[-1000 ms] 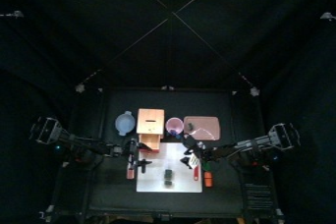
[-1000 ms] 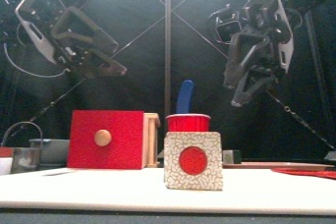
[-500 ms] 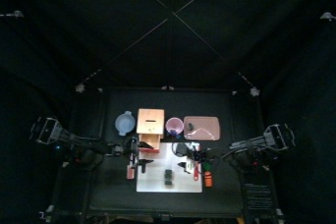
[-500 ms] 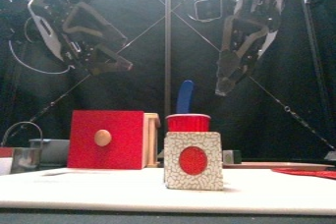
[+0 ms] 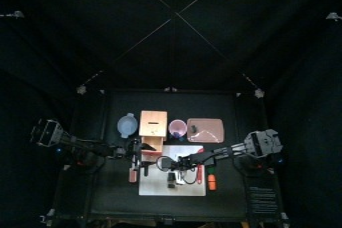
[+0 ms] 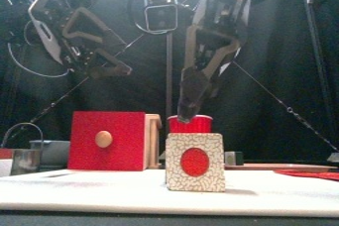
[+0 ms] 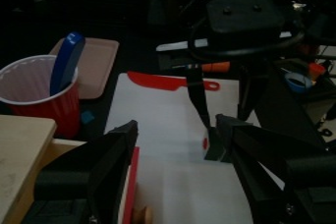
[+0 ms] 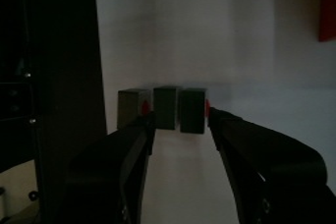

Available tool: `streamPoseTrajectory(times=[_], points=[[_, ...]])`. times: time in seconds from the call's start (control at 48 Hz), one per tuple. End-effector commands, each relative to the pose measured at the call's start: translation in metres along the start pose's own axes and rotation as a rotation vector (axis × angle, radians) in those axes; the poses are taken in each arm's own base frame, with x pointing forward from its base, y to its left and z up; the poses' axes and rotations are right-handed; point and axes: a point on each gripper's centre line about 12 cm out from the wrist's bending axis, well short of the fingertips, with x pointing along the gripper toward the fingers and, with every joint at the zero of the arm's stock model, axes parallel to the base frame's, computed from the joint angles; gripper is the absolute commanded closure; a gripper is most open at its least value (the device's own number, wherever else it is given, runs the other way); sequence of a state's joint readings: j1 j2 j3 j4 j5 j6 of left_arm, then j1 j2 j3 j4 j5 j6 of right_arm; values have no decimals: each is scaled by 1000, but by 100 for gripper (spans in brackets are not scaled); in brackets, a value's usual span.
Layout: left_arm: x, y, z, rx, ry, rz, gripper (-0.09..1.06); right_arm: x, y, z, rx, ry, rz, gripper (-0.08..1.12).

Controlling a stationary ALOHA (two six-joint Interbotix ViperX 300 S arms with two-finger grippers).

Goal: Place sushi on board then cut the sushi with the knife then place the pieces on the plate
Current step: Place the 4 sushi pieces on the plate

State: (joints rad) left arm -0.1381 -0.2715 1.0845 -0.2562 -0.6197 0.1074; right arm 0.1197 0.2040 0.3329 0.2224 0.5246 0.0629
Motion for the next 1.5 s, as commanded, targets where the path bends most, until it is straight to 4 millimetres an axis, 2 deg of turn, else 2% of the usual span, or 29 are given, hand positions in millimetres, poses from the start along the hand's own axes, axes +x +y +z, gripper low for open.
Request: streamPoseTrajectory(times=[0.021, 0.792, 0.896, 1.083, 1.271, 1.375, 1.5], points=[[1, 0, 4, 0, -17, 1, 0, -9, 2, 12, 1, -35, 8, 25], [-1, 3, -1, -18, -2, 16, 0, 9, -9, 6, 12, -14, -13, 27], [-2, 3, -1, -21, 0, 19, 0, 11, -10, 4, 14, -5, -14, 31], [-3, 4, -4, -25, 6, 24, 0, 11, -10, 4, 24, -8, -14, 46], [-3, 5, -4, -29, 8, 28, 0, -8, -11, 5, 45, -14, -11, 50], [-3, 4, -4, -27, 8, 26, 0, -30, -14, -2, 82, 6, -13, 50], [-3, 4, -4, -26, 8, 26, 0, -52, -30, -20, 157, 10, -30, 50]])
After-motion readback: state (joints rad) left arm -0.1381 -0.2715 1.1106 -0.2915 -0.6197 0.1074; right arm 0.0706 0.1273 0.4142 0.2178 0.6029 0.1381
